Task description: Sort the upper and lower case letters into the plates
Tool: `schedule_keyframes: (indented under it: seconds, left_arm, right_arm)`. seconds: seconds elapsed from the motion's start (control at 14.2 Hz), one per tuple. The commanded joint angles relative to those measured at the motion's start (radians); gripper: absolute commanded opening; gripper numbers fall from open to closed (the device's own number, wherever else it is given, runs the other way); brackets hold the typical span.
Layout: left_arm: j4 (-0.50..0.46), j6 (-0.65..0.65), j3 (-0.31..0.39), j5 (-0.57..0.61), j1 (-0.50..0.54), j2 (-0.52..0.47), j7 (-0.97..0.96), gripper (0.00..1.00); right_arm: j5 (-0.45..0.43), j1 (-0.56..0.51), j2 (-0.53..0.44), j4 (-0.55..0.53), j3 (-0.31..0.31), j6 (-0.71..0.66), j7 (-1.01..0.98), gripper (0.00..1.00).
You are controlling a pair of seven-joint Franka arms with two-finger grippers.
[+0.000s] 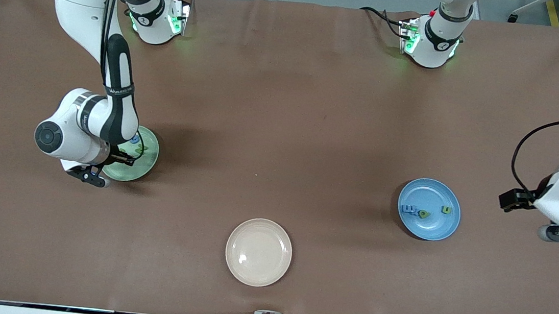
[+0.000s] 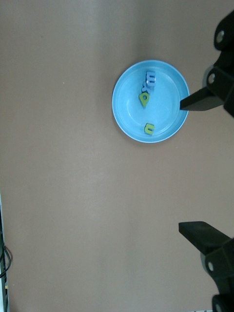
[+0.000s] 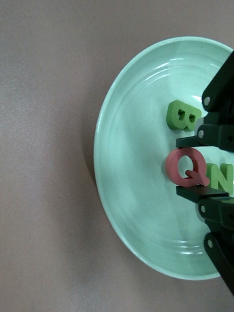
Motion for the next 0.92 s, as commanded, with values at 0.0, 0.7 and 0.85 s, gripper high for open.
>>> schedule_keyframes:
  seconds: [0.0, 0.7, 0.85]
  left_arm:
    - [0.027, -0.047, -0.007, -0.027, -0.001, -0.035, 0.016, 1.0]
    - [-0.199, -0.122, 0.489, -0.392, -0.369, -0.403, 0.024, 1.0]
    - [-0.258, -0.128, 0.49, -0.383, -0.418, -0.466, -0.004, 1.0]
  right_arm:
    - [0.028, -0.016, -0.003, 0.004, 0.01, 0.004, -0.023, 0.47]
    - [0.012, -0.046, -0.022, 0.232, -0.091, -0.358, -0.026, 1.0]
    - [0.009, -0.045, -0.022, 0.315, -0.14, -0.476, -0.026, 1.0]
